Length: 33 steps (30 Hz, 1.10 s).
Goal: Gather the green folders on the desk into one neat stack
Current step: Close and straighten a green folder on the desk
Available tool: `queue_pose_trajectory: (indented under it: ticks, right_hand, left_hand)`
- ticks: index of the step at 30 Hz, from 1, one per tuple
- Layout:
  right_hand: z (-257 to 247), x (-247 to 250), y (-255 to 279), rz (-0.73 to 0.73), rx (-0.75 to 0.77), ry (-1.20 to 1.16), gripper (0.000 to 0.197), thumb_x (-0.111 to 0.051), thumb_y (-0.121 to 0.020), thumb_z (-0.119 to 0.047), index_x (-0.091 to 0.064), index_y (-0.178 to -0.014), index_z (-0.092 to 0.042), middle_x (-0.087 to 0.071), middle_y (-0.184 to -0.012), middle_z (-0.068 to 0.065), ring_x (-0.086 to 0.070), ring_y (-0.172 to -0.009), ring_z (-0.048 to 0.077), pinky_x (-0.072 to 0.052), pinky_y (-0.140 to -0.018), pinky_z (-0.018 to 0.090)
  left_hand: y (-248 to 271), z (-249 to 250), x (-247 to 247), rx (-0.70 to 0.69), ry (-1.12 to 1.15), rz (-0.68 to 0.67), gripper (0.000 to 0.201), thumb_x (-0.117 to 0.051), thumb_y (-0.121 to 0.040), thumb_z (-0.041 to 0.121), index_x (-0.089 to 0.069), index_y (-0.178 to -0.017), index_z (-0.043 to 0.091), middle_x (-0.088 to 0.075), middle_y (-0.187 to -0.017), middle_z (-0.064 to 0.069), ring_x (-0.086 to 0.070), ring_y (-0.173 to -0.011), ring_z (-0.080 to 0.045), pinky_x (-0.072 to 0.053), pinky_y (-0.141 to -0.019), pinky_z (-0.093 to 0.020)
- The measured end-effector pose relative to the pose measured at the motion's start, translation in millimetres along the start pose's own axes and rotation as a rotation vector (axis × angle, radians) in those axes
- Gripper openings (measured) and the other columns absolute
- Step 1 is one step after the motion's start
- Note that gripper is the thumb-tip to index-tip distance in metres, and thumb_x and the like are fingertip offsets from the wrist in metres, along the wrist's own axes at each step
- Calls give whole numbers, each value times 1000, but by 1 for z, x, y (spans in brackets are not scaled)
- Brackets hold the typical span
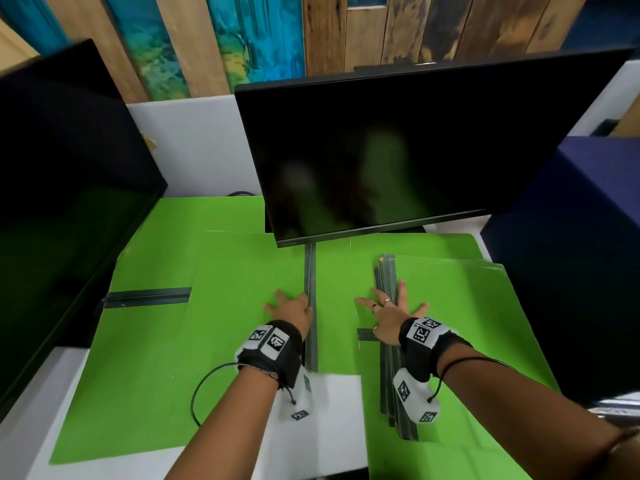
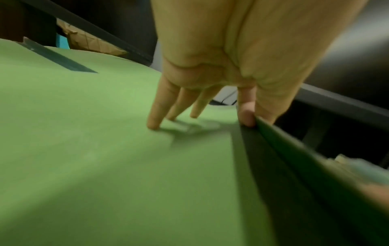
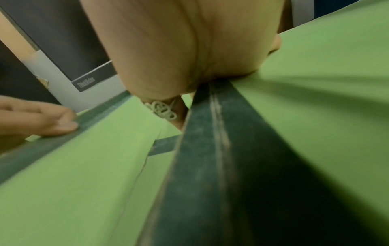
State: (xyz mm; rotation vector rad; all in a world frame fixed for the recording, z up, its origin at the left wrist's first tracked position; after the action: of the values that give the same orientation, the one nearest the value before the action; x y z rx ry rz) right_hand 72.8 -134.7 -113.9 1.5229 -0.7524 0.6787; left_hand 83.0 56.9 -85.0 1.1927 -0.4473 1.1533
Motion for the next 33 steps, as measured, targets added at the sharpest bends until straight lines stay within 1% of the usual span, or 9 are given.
queue_pose_trajectory:
  ticks: [2,5,8,12,18,20,23,28,33]
  right_hand:
    - [1,1,0,8,-10,-23,82,-41,-87,-7,-1,-142,-53,17,-156,-15,34,-136,32,6,-98,78]
    - [4,5,1,25,-29,-97,55,-27,-99,-31,-1,-145,-48,16,-156,-15,33,-137,31,6,-98,78]
    - [5,5,2,22,-39,-101,50,-13,-97,-50,0,-146,-45,15,-156,-15,33,-137,31,7,-98,77]
    - [5,5,-1,19,-38,-79,52,-13,-96,-53,0,-146,-45,15,-156,-14,34,-136,32,4,-97,79]
    - [6,4,1,3,-45,-75,52,-14,-95,-54,1,-145,-47,15,-156,-14,35,-136,33,3,-97,80]
    - [6,6,5,1,-42,-81,53,-16,-95,-54,1,-145,-46,16,-156,-14,35,-135,33,3,-97,80]
    - [7,5,5,-9,-29,-52,57,-23,-94,-55,1,-145,-46,16,-156,-14,34,-136,34,1,-96,80]
    - [4,7,9,-11,4,-17,64,-36,-93,-50,1,-145,-46,16,-155,-16,34,-136,34,0,-97,80]
    - [10,5,-1,15,15,-150,54,-7,-93,-57,-13,-145,-44,9,-156,-11,31,-138,31,9,-102,75]
  left_hand:
    - [9,10,11,-108,81,18,30,-42,-96,23,-38,-67,19,-52,-117,-19,-52,-110,-36,-42,-103,-44]
    - [30,22,20,-189,54,34,31,-42,-96,18,-33,-66,17,-46,-79,-7,-47,-77,-19,-50,-84,-37]
    - [48,25,20,-219,-24,50,15,-44,-95,17,-41,-82,10,-51,-82,-14,-52,-78,-23,-50,-84,-38]
    - [61,21,16,-215,7,18,19,-44,-96,17,-39,-78,11,-38,-65,3,-44,-77,-16,-49,-83,-37]
    - [83,31,23,-186,60,60,21,-44,-96,15,-53,-104,-2,-59,-99,-19,-60,-93,-29,-49,-82,-34]
    - [85,30,25,-176,66,83,25,-45,-96,15,-54,-107,-5,-53,-86,-11,-54,-84,-23,-47,-78,-30]
    - [91,25,25,-163,67,92,19,-46,-95,15,-54,-90,0,-43,-74,-2,-45,-78,-16,-43,-71,-27]
    - [112,31,38,-218,101,140,41,-49,-93,16,-30,-57,16,-34,-62,4,-34,-54,-7,-37,-61,-23]
    - [136,66,74,-423,188,266,42,-50,-89,12,-28,-55,17,-31,-59,2,-27,-52,-9,-27,-53,-24]
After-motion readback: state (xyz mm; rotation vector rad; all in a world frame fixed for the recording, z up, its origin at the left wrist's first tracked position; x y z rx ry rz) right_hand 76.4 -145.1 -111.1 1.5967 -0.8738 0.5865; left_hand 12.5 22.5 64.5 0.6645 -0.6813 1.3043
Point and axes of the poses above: each hand's wrist, its own y-axis away from the middle knuckle, its own x-axis out of the back of the hand, z = x × y, the point moved 10 cm from there along -y, towards the middle knuckle
